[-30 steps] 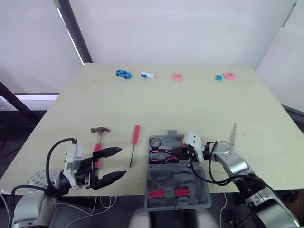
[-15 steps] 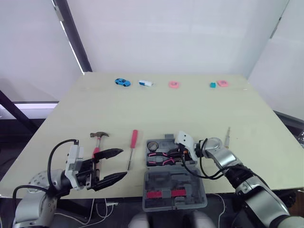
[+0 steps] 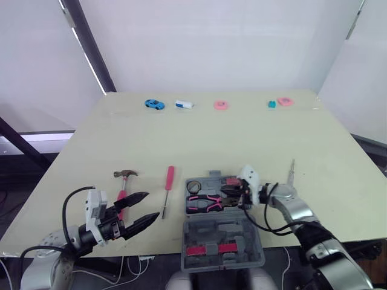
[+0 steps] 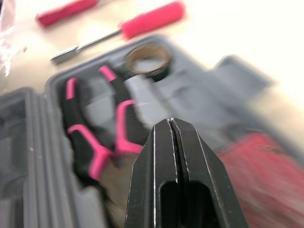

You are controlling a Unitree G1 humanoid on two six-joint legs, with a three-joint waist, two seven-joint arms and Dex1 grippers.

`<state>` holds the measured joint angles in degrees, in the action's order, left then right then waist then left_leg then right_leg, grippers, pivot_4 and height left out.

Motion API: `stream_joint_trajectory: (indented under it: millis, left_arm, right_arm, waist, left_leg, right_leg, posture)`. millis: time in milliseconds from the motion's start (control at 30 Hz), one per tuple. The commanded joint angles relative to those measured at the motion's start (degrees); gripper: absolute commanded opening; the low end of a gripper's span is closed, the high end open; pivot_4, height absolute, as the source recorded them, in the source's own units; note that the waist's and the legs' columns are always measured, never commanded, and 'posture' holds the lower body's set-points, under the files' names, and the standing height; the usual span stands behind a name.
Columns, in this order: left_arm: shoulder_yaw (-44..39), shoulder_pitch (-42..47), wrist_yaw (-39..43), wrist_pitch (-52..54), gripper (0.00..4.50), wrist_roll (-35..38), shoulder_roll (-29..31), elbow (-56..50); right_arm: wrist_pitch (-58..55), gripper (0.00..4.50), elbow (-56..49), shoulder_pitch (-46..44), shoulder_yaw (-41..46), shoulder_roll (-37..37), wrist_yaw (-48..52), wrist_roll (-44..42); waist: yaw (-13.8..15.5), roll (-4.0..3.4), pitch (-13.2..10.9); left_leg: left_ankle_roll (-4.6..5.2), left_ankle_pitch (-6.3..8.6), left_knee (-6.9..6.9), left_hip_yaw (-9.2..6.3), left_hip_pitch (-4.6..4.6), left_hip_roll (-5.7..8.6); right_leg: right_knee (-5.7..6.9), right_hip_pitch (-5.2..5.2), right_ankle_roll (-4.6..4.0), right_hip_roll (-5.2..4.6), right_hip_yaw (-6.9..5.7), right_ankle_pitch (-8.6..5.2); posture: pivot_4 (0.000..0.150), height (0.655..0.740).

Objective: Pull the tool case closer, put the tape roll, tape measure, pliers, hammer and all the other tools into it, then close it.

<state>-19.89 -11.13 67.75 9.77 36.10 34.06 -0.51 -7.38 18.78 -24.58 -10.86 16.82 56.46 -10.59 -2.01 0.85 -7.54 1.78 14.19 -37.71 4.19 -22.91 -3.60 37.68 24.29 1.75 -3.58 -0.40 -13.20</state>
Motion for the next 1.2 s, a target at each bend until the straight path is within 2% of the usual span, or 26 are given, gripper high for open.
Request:
stream_joint_trajectory:
  millis: [33,133,233,367,433,467,500,633,800,1000,1133,1200]
  left_arm:
    - [-2.3,-1.7,-4.0,-0.7,4.50,0.0,-1.6,-0.6]
    - [-4.2,-3.8,-7.0,-1.6,4.50,0.1,-3.3,-0.3]
    - [-6.9,-7.1,-10.0,-2.7,4.50,0.0,-5.0,0.0]
    - [-10.2,-12.7,-11.9,-3.7,4.50,0.2,-6.5,0.2]
    - [-11.6,-15.4,-12.0,-4.9,4.50,-0.5,-6.7,1.5]
    - [-12.1,-16.3,-12.0,-5.6,4.50,-1.0,-6.6,2.2]
    - [-12.8,-17.0,-12.2,-5.7,4.50,-0.9,-6.7,3.0]
    - [-13.5,-17.6,-14.0,-5.3,4.50,-0.9,-6.8,3.2]
    - [-12.4,-17.3,-15.0,-5.4,4.50,-1.2,-6.9,0.4]
    - [-10.4,-15.5,-13.7,0.6,4.50,1.6,-3.0,-8.3]
    - [-5.2,-10.5,-11.5,3.0,4.50,-0.2,1.4,-11.9]
    - [-1.4,-8.6,-9.8,4.9,3.93,-2.0,4.3,-12.0]
  right_arm:
    - [-1.4,0.02,-11.2,3.0,3.6,2.3,0.9,-4.7]
    - [-2.6,0.02,-15.5,6.8,7.7,6.5,0.1,-6.4]
    - [-0.6,0.81,-18.4,12.9,13.5,11.3,-0.6,-7.6]
    - [1.1,2.72,-21.6,23.8,21.8,15.9,-1.4,-9.8]
    - [1.6,3.88,-23.3,30.3,26.3,17.3,-1.7,-10.9]
    - [1.5,4.33,-24.2,32.9,28.0,17.6,-1.8,-11.5]
    - [1.6,4.49,-24.9,35.8,29.5,18.0,-1.7,-11.9]
    - [1.8,4.49,-25.8,43.1,33.9,18.8,-1.6,-13.2]
    - [2.2,4.49,-25.6,45.2,34.3,19.1,-1.8,-13.0]
    - [-3.9,4.49,-34.4,41.8,31.1,18.8,-5.3,-14.6]
    - [-7.6,4.49,-38.1,34.0,24.0,20.0,-6.9,-12.1]
    - [-9.9,3.89,-38.0,30.2,20.4,20.9,-6.4,-11.2]
  waist:
    - [-0.2,0.12,-0.1]
    - [-0.1,0.16,-0.2]
    - [0.4,0.22,-0.3]
    - [1.2,0.43,-0.5]
    - [1.4,0.54,-0.6]
    - [1.5,0.55,-0.6]
    - [1.5,0.59,-0.6]
    - [1.5,0.59,-0.8]
    - [1.2,0.66,-0.9]
    - [1.3,0.67,-1.0]
    - [1.4,0.55,-1.1]
    - [1.4,0.49,-1.1]
  left_leg:
    - [-0.02,0.02,0.11,0.00,0.02,0.00]
    - [-0.03,0.02,0.34,0.01,0.05,0.01]
    - [-0.03,0.03,0.37,0.00,0.00,0.01]
    - [-0.06,0.05,0.38,0.05,0.00,0.03]
    - [-0.10,0.07,0.38,0.01,0.01,0.02]
    - [-0.11,0.08,0.38,0.00,0.01,0.02]
    - [-0.11,0.09,0.38,-0.02,0.01,0.02]
    - [-0.14,0.10,0.37,-0.08,0.02,-0.05]
    - [-0.42,0.26,0.34,-0.01,0.10,-0.22]
    - [-0.48,0.29,0.36,-0.03,0.05,-0.28]
    - [-0.38,0.24,0.36,-0.01,0.05,-0.31]
    - [-0.35,0.21,0.30,-0.01,0.05,-0.21]
  right_leg:
    - [-0.04,0.00,0.22,0.02,0.00,0.10]
    - [-0.21,0.00,0.21,0.06,-0.05,0.08]
    - [-0.46,-0.04,0.02,0.01,-0.08,-0.04]
    - [-0.73,-0.12,0.06,-0.03,-0.06,-0.04]
    - [-0.77,-0.15,0.21,-0.04,-0.08,-0.14]
    - [-0.77,-0.14,0.24,-0.04,-0.08,-0.16]
    - [-0.77,-0.14,0.26,-0.06,-0.10,-0.18]
    - [-0.82,-0.10,0.35,-0.09,-0.12,-0.23]
    - [-0.82,-0.10,0.36,-0.26,-0.23,-0.23]
    - [-0.83,-0.07,0.34,-0.11,-0.30,-0.22]
    - [-0.83,-0.07,0.32,-0.04,-0.31,-0.22]
    - [-0.82,-0.08,0.30,0.00,-0.29,-0.19]
  posture:
    - [0.150,0.7400]
    - [0.150,0.7400]
    - [0.150,0.7400]
    - [0.150,0.7400]
    - [0.150,0.7400]
    - [0.150,0.7400]
    - [0.150,0.7400]
    - [0.150,0.7400]
    - [0.150,0.7400]
    - [0.150,0.7400]
    - [0.150,0.7400]
    - [0.150,0.7400]
